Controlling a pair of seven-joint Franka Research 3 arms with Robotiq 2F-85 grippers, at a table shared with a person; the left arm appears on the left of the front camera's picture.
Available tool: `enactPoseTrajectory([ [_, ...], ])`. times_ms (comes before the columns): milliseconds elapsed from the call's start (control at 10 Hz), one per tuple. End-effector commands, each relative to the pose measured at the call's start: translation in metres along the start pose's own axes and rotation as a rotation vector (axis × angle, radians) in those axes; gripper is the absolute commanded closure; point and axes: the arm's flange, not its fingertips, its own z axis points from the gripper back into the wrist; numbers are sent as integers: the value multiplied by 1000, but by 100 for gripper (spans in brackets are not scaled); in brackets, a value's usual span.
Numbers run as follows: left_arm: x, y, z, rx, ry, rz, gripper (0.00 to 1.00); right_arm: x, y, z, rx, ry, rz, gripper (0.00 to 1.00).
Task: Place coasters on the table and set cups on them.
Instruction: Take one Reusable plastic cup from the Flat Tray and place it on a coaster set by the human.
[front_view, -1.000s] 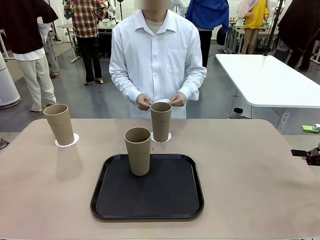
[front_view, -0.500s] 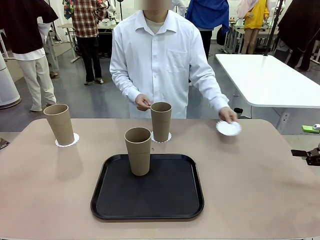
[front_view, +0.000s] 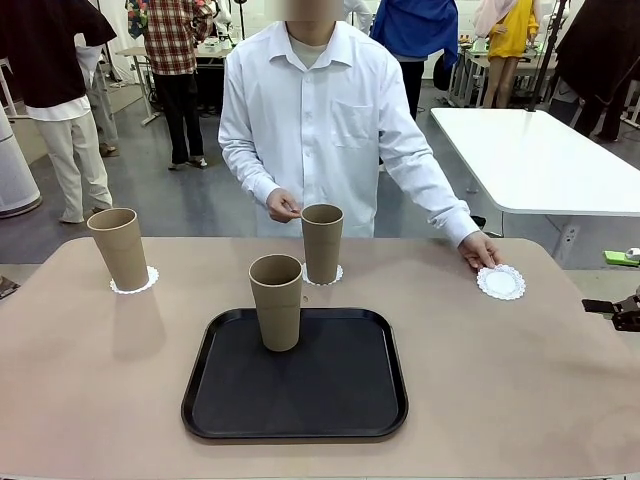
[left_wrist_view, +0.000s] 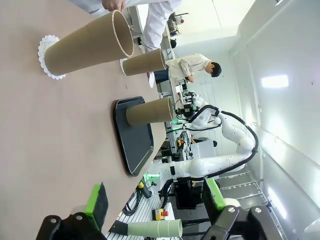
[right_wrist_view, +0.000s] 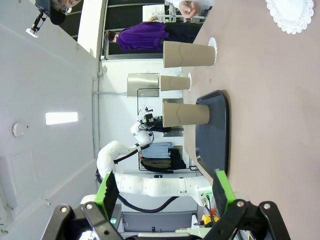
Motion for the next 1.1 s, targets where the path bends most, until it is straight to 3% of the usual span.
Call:
enactPoseTrajectory([
  [0,-2,-2,1,4,-7,-1,0,0,1,0,0,-2,-4,0],
  [500,-2,-2,1,4,-7,-1,0,0,0,0,0,0,0,0],
  [600,-2,-2,1,4,-7,-1,0,17,10,-8,-34,100,48,0],
  [800,-2,-2,1,4,-7,-1,0,61,51,-41,-193,190,157,0],
  [1000,-2,-2,1,4,-7,-1,0,78,115,-95,-421,256,380,0],
])
